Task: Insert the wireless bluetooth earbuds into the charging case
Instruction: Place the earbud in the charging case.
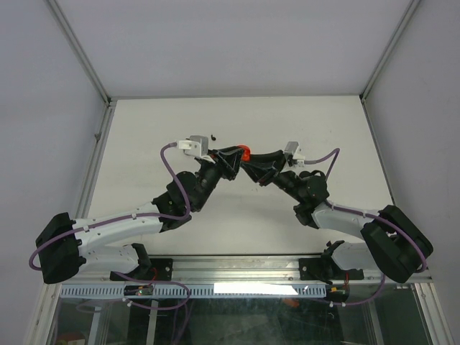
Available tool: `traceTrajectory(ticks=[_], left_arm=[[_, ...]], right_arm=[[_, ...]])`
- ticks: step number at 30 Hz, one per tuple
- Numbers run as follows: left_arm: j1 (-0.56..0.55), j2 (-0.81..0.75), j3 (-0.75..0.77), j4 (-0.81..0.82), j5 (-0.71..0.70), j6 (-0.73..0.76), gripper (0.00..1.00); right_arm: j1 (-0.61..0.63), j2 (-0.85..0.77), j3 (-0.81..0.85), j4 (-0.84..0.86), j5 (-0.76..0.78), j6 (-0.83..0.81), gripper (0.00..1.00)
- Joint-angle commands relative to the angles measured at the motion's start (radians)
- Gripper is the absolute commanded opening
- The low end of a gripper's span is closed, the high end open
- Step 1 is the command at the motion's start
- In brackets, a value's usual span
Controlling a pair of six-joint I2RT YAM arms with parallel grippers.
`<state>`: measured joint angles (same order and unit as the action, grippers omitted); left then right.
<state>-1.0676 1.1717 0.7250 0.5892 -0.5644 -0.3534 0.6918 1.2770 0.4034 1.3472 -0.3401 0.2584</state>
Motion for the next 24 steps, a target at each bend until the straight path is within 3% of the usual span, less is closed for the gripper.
traceTrajectory(ticks=[1, 15, 24], left_arm=[[-0.018, 0.009, 0.010, -0.084, -0.015, -0.033, 0.31], [-0.018, -0.117, 0.058, -0.294, -0.075, -0.147, 0.51], [-0.016, -0.216, 0.114, -0.402, -0.016, -0.087, 0.64]], right_arm=[[0.005, -0.032, 0.025, 0.142, 0.027, -0.019, 0.00], [0.002, -0.024, 0.013, 0.127, 0.037, -0.037, 0.00], [-0.030, -0.030, 0.011, 0.074, -0.013, -0.046, 0.00]])
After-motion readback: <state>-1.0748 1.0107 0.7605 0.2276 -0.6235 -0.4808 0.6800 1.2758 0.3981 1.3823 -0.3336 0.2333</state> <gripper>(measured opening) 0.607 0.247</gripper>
